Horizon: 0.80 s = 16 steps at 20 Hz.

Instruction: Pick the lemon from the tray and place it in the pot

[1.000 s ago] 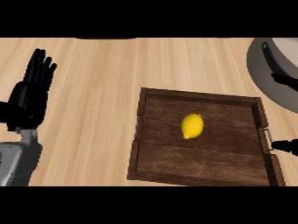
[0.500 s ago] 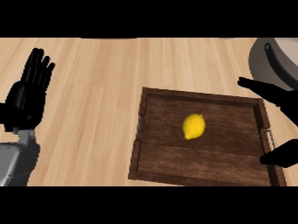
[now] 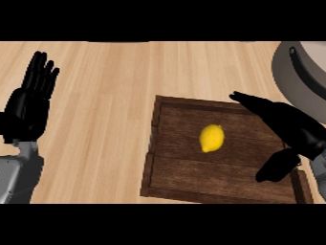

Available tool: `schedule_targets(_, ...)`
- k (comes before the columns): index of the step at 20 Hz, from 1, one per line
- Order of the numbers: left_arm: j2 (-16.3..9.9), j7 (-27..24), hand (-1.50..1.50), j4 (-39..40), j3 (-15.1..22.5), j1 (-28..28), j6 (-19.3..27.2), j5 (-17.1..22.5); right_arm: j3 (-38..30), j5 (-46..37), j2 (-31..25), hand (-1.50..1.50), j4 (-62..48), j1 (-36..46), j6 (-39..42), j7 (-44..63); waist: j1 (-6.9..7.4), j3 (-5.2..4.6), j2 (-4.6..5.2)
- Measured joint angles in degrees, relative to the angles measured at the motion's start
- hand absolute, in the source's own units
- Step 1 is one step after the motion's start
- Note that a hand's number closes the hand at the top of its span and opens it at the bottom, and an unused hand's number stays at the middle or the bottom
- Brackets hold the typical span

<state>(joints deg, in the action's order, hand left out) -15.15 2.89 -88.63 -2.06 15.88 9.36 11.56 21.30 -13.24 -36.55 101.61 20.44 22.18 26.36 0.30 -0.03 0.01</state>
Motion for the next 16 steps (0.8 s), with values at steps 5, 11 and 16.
schedule_targets(5, 0.37, -0.16, 0.00, 0.33, -0.99, 0.03, -1.14, -0.60, 0.41, -4.85, 5.28, -1.50, -3.36, -0.61, 1.71, -1.25, -0.14, 0.02, 0.01)
schedule_targets(11, 1.56, -0.52, 0.00, 0.93, -1.82, -0.03, -1.80, -1.43, 0.04, -11.35, 10.29, -1.50, -4.84, -2.20, 1.49, -5.23, -0.23, 0.03, 0.00)
schedule_targets(16, 1.95, 0.01, 0.00, -0.39, -2.46, -0.79, -2.57, -1.82, -0.17, -16.30, 14.57, -1.50, -6.49, -2.03, 1.43, -5.91, -0.19, 0.03, -0.01)
